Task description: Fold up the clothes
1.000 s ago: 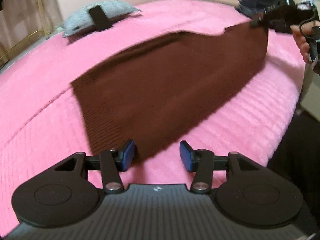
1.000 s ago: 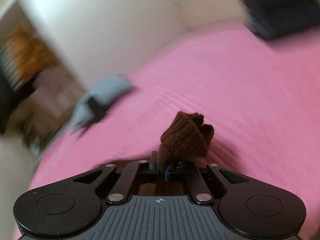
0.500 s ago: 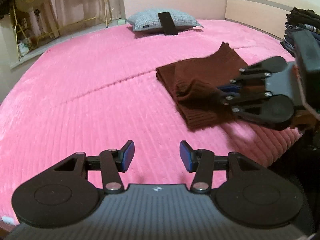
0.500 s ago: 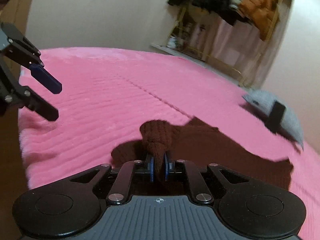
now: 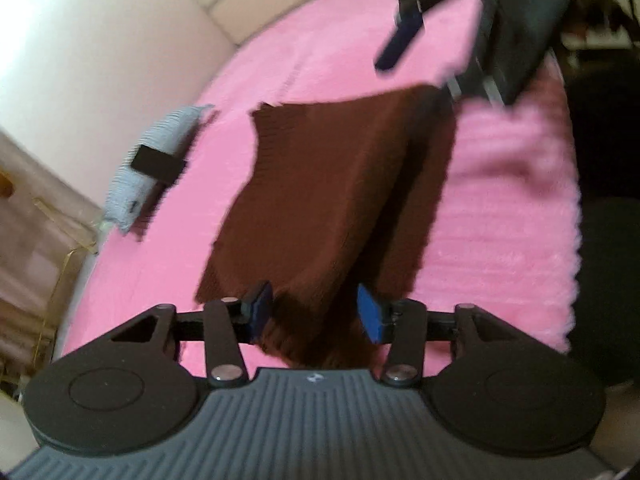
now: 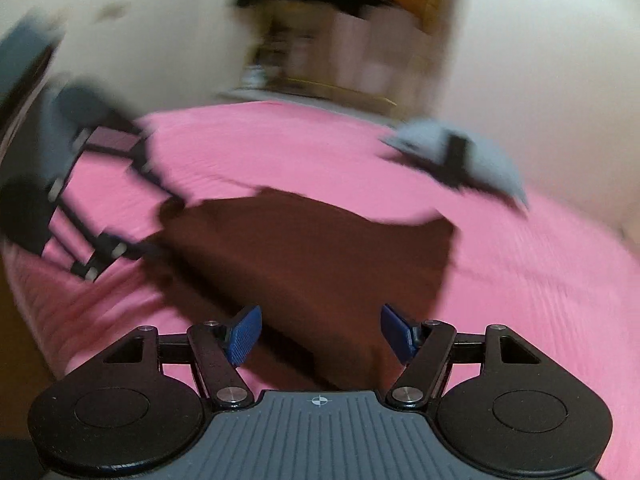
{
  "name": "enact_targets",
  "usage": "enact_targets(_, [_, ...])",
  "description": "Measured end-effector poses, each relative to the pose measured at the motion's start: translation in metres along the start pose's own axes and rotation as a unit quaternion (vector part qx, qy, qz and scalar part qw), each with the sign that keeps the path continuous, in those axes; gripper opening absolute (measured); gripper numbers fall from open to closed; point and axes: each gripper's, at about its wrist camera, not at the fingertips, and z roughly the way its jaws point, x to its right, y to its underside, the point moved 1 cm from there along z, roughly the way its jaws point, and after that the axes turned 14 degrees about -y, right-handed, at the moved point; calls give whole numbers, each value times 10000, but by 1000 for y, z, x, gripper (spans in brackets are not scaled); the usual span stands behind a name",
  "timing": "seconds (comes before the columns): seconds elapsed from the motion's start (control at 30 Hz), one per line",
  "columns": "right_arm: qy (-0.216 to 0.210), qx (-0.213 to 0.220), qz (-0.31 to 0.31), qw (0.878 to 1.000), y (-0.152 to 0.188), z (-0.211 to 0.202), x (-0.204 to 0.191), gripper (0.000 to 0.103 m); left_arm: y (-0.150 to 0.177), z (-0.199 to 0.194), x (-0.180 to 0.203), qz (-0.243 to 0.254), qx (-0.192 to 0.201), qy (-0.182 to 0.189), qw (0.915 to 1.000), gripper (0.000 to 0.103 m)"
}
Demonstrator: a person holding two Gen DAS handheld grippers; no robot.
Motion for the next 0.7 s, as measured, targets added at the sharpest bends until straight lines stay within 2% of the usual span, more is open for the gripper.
enact_targets(0.03, [10,95,423,9991,0,-6,14,68,4,8,1,8,-181,117,9998,14])
enact_targets(0.1, [0,169,1020,9946,5,-10,36,68,13,18,3,-59,-390,271,9989,12])
enact_targets(0.23, [-95,15,1669,9859,18,-2,63,68,17,13,5,-270,-467,194,9984,10])
enact_targets(0.4, [-332,327,2715,9613,23,-6,85,68,16,7,9,-249,-560,57,9981,9])
enact_targets(0.47, [-590,226,2632,9627,29,-7,79,68,14,6,12,-191,-601,4,9980,8])
enact_targets(0.57, [-412,-129,2347,9711,36,-2,74,68,14,5,19,-183,-667,-1,9976,8])
enact_targets(0.6, [-484,-63,2522,9664,36,-3,78,68,14,5,19,-208,-686,9,9974,8])
enact_targets(0.7, [-541,375,2449,9673,17,-16,87,68,13,2,13,-341,-749,82,9966,9])
